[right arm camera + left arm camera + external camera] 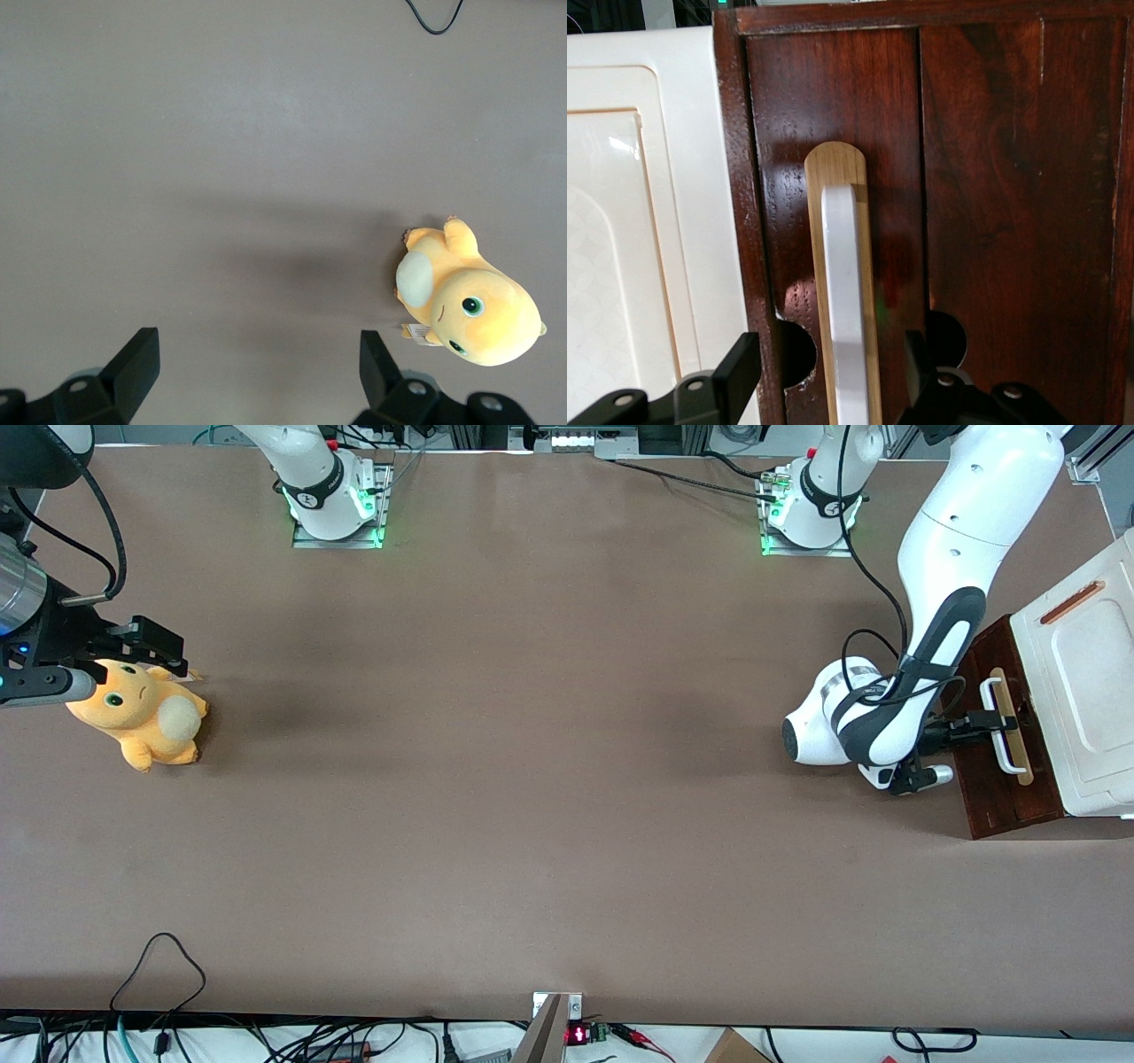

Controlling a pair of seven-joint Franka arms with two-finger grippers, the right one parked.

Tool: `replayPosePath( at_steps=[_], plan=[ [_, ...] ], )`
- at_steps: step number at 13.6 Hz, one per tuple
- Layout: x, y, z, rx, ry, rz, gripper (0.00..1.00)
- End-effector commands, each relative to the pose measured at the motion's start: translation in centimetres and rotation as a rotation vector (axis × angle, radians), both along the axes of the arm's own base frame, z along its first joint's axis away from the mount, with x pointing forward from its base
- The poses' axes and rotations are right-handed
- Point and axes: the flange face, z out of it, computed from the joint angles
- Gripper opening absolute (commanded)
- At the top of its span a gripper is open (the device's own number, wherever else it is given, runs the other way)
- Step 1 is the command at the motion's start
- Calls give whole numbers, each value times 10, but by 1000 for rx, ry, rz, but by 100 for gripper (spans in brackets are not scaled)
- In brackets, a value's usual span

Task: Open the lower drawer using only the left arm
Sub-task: 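Align the open left gripper around the white bar handle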

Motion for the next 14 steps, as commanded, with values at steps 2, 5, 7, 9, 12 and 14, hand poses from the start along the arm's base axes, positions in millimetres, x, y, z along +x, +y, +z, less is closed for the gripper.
replayPosePath(
  at_steps=[2,5,7,9,12,14],
  plan=[
    [0,6,0,-4,8,-11,58],
    [-2,9,-2,-4,13,-6,54],
    [-3,10,-2,-5,14,-6,52],
    [-5,12,-5,-4,22,-4,49],
    [-6,15,-6,-5,24,-1,42],
    [-6,17,-6,-7,24,3,40]
  ],
)
